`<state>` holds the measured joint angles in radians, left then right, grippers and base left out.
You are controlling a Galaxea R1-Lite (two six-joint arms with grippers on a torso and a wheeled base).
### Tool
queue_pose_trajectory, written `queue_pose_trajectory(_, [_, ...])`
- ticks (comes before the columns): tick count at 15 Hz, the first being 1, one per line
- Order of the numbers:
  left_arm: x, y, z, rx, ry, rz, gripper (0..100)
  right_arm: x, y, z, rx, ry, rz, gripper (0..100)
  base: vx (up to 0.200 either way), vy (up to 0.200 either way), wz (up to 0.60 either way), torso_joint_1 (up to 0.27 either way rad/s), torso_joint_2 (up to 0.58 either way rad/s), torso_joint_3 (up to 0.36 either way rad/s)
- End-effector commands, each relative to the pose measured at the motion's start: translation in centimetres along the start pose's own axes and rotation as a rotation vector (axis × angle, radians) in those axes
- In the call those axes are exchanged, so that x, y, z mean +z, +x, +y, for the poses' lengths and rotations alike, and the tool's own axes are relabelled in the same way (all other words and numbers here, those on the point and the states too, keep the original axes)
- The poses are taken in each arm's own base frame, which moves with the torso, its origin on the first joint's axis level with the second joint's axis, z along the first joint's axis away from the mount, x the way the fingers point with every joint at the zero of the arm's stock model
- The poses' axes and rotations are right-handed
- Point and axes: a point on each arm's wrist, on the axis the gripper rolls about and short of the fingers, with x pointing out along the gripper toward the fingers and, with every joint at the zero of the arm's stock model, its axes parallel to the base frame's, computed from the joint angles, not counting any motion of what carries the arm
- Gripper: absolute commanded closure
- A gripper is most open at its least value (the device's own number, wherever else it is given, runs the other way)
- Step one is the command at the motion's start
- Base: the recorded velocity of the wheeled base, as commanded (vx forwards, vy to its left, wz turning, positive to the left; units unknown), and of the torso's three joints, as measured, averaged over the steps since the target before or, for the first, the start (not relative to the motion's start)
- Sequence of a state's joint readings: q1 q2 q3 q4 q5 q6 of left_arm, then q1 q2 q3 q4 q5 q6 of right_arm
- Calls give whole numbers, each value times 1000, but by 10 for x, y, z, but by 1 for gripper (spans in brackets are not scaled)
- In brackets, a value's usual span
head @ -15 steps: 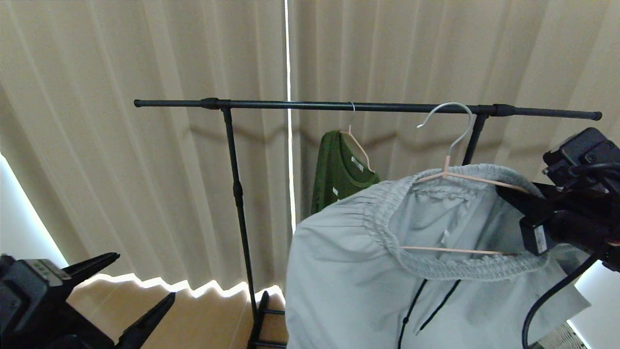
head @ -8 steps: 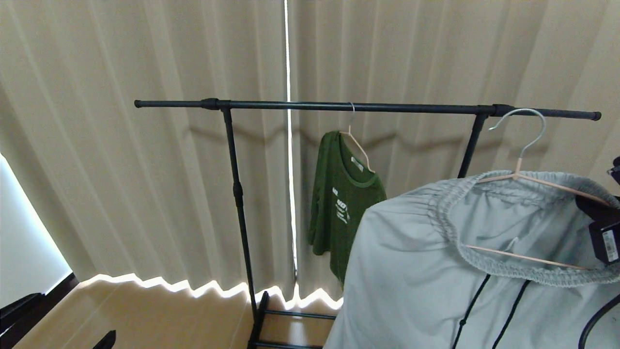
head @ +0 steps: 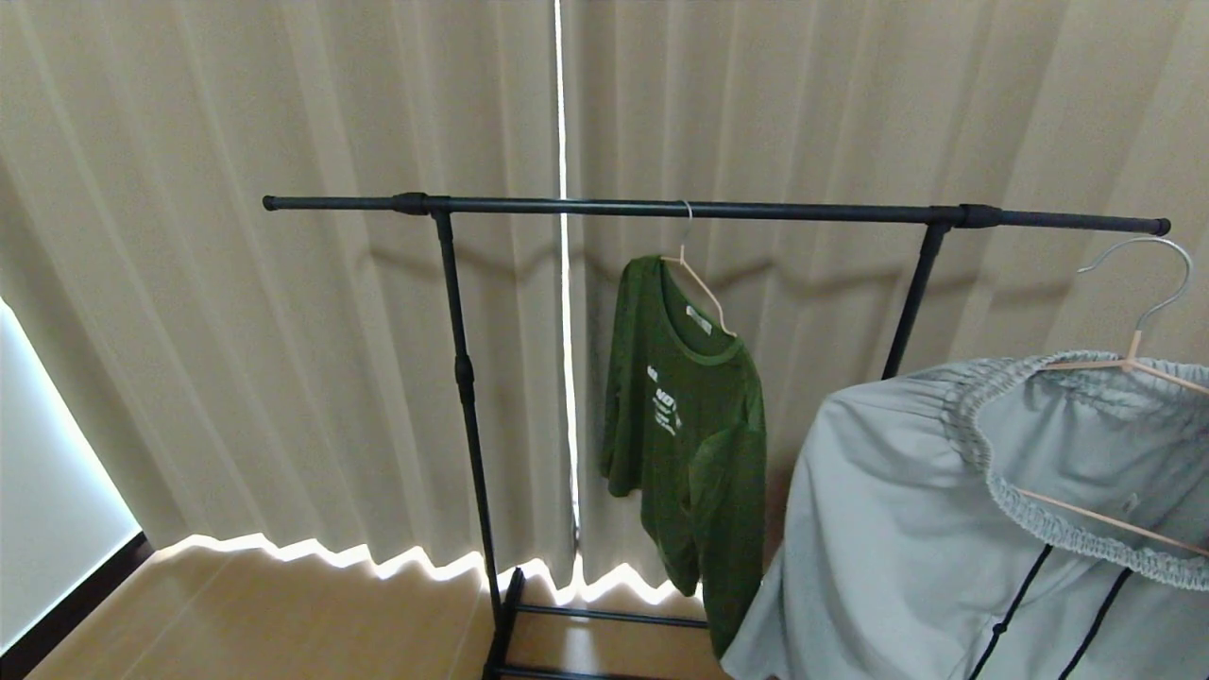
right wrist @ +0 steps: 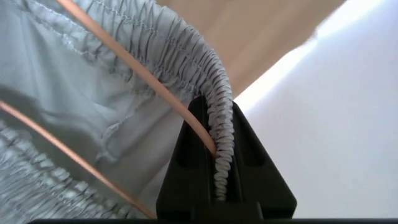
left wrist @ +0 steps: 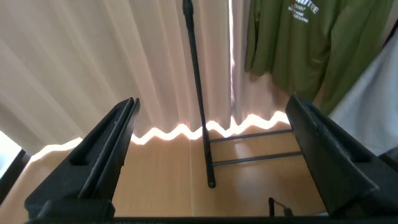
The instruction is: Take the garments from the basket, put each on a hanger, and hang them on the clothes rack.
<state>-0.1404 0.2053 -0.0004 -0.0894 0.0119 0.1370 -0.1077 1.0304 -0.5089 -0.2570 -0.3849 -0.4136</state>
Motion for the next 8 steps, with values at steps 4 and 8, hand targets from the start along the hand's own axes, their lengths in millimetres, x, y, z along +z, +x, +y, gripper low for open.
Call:
queue_pose_trajectory(4, [-5, -8, -2, -32, -1, -71, 0, -3, -5, -6, -40, 18, 1, 100, 0, 0, 0, 0, 0, 0])
queue_pose_trajectory(8, [-7, -8, -2, -66, -4, -64, 0, -4, -4, -6, -39, 16, 3, 100, 0, 0, 0, 0, 0, 0])
